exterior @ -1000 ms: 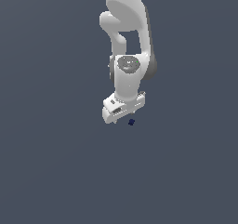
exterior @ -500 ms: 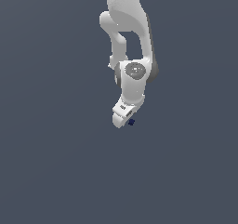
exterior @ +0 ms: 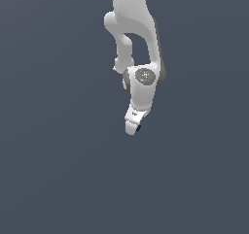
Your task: Pick up the object and move it to a goal position.
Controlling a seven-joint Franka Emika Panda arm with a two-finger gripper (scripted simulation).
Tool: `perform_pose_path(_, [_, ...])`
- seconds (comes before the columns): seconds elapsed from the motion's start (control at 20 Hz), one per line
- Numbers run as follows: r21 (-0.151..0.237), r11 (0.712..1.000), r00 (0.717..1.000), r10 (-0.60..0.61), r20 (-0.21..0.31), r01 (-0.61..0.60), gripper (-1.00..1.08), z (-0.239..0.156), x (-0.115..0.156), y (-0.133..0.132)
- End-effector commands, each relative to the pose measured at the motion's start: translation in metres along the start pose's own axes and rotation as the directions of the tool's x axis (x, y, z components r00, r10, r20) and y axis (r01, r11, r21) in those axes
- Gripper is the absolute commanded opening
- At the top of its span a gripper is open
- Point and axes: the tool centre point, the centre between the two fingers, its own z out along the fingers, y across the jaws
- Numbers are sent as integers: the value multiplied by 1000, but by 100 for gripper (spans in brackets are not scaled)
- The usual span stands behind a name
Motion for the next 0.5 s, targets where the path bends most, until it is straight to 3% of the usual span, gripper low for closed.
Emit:
perform_pose_path(0.0, [1,1000,1000,-27,-1,27,100,2,1,-2])
perform_pose_path(0.45, [2,999,999,-37,-1,37,100,8,1,-4])
